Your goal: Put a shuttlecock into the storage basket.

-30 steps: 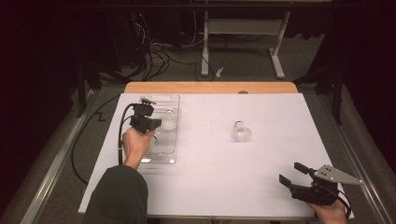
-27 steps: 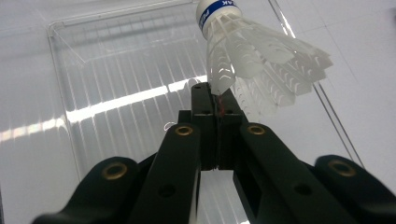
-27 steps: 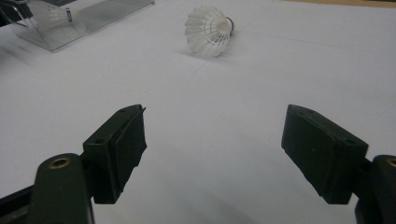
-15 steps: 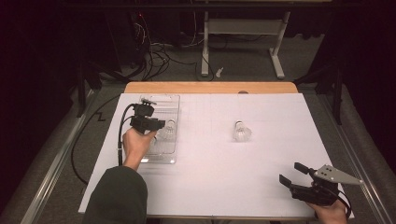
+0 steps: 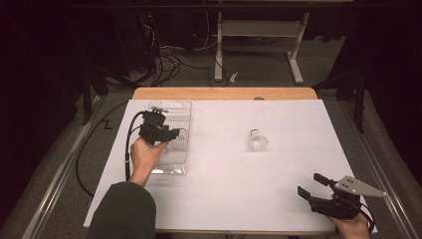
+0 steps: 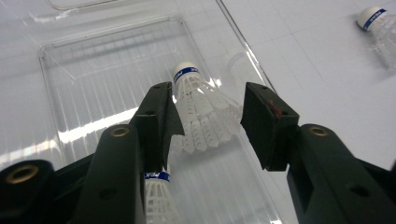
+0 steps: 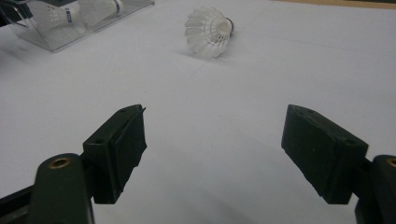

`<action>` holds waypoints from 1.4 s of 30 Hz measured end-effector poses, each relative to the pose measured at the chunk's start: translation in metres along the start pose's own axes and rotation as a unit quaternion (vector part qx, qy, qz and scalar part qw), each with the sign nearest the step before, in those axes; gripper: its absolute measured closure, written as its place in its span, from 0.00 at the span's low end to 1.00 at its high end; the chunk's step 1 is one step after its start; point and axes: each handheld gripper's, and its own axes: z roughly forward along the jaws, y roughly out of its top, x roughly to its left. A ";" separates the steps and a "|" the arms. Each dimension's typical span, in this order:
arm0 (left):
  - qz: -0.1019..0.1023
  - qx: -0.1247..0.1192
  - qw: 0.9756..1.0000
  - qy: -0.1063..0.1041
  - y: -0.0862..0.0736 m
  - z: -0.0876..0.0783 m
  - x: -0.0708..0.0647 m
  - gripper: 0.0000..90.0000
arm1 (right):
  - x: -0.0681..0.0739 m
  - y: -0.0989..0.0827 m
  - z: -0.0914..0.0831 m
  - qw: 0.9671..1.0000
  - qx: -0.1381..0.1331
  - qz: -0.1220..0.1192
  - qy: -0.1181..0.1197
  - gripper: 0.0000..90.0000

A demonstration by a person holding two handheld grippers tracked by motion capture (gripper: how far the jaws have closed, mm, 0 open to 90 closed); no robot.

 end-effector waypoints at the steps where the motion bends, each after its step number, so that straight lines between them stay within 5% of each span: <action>1: 0.002 -0.001 1.000 -0.001 0.000 -0.001 -0.001 0.58 | 0.000 0.000 0.000 1.000 0.000 0.000 0.000 0.25; 15: 0.021 -0.017 1.000 -0.005 -0.008 -0.014 -0.013 0.52 | 0.000 0.000 0.000 1.000 0.000 0.000 0.000 0.25; 42: 0.025 -0.033 0.999 -0.026 -0.023 -0.021 -0.017 0.50 | 0.000 0.000 0.000 1.000 0.000 0.000 0.001 0.25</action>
